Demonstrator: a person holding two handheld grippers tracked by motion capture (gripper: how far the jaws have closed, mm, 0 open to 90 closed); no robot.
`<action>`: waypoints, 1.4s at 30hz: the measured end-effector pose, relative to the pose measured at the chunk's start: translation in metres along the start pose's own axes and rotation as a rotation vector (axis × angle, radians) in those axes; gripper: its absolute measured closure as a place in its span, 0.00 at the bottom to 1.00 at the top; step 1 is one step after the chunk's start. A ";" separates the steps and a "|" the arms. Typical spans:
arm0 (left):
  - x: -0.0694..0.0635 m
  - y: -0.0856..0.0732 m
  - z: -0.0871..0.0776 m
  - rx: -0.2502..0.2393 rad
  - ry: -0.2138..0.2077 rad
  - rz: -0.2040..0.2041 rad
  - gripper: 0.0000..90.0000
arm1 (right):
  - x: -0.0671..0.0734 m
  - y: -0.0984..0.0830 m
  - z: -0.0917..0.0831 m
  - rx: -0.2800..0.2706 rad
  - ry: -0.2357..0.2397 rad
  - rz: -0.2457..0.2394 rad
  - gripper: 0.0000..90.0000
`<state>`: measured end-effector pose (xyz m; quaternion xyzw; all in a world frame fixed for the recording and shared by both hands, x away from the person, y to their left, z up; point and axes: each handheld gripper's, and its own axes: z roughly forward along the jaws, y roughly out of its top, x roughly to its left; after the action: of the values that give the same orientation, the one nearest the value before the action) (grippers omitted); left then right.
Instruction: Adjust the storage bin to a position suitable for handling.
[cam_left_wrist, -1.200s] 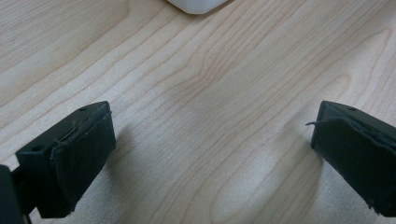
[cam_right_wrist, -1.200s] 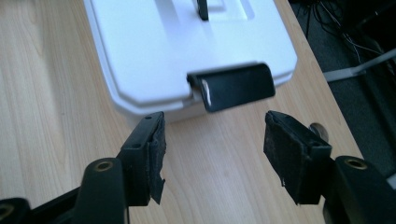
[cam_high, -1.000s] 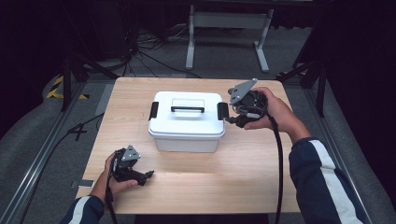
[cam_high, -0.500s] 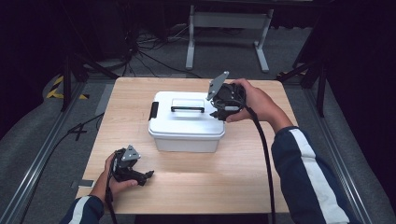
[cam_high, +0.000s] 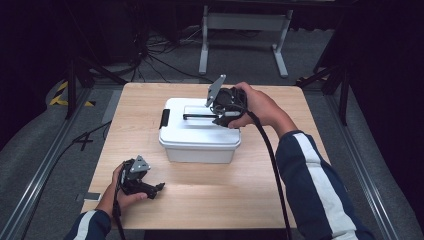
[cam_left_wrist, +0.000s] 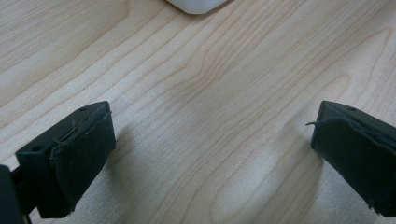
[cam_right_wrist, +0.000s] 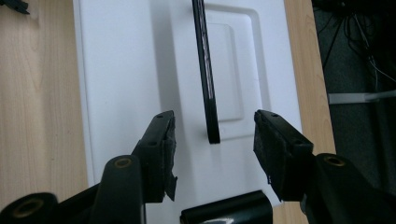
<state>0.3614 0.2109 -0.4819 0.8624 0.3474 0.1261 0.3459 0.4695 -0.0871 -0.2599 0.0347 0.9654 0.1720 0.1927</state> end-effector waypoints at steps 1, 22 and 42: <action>0.000 0.000 0.000 0.000 0.000 0.000 0.00 | 0.000 0.002 0.001 0.003 0.005 -0.001 0.57; 0.000 0.000 0.000 0.000 0.000 0.001 0.00 | 0.002 0.025 0.028 0.068 0.014 -0.068 0.85; 0.000 0.000 0.000 0.000 -0.001 0.003 0.00 | 0.001 0.030 0.032 0.061 -0.009 -0.099 0.94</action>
<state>0.3615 0.2112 -0.4819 0.8630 0.3460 0.1259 0.3459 0.4808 -0.0484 -0.2775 -0.0066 0.9700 0.1324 0.2040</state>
